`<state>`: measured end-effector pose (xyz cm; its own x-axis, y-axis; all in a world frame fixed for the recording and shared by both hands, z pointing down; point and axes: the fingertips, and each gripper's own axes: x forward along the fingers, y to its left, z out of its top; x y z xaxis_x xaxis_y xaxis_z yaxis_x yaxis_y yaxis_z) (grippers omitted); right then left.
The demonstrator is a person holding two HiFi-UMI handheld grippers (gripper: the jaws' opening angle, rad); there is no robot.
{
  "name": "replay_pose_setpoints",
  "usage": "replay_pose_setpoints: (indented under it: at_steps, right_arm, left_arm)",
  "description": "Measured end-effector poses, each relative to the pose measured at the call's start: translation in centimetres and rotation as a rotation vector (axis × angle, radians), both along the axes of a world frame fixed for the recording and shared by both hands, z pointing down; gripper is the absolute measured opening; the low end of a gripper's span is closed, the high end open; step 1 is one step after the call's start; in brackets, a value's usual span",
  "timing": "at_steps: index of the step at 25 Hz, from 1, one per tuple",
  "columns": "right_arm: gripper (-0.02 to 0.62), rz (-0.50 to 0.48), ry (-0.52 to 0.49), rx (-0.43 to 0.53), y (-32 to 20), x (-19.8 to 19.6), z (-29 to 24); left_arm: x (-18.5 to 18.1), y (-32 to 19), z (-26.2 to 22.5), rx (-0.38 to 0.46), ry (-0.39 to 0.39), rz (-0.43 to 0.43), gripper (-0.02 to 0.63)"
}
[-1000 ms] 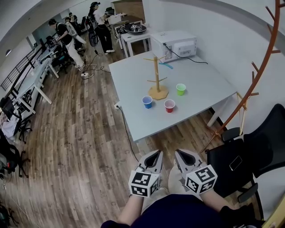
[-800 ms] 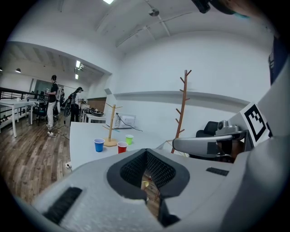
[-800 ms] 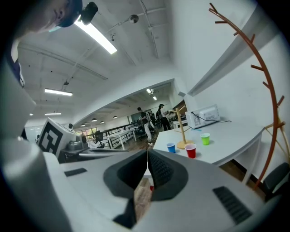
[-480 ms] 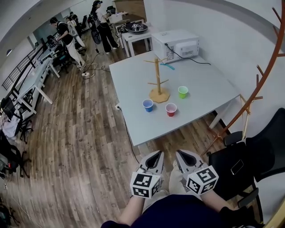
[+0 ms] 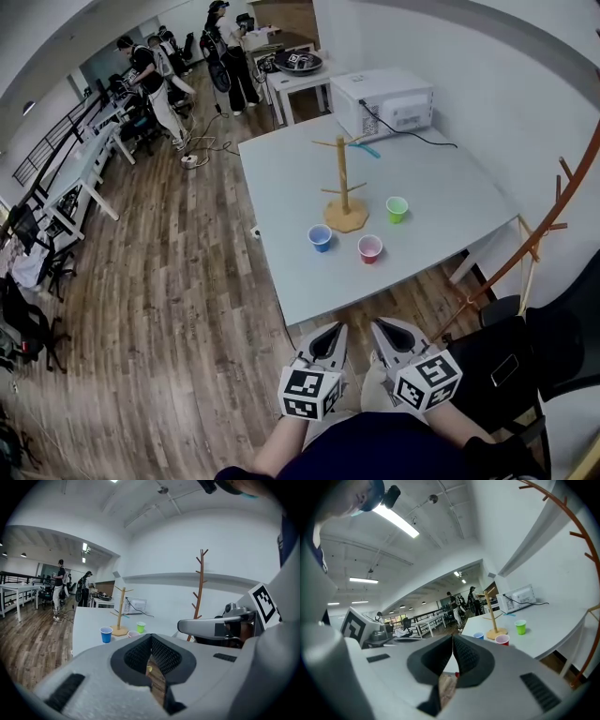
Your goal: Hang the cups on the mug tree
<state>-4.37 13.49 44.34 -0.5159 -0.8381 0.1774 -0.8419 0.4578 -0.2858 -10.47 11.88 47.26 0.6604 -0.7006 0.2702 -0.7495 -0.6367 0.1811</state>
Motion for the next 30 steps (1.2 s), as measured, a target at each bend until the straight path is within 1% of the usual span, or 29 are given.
replay_pose_setpoints:
  at_steps: [5,15,25,30]
  right_arm:
    - [0.029,-0.011,0.001,-0.004,-2.5,0.2,0.0]
    - [0.029,-0.041,0.002,-0.012,-6.9,1.0,-0.3]
    - [0.029,-0.092,0.012,0.005,-11.7,2.9,-1.6]
    - [0.029,-0.116,0.016,0.007,-14.0,4.1,-1.8]
  left_arm:
    - [0.1,-2.2,-0.1,-0.011,0.012,-0.020,0.018]
    - [0.7,-6.3,0.0,-0.014,0.007,-0.051,0.020]
    - [1.7,-10.9,-0.8,-0.016,0.031,-0.139,0.018]
    - [2.5,-12.9,-0.9,-0.016,0.031,-0.173,0.018]
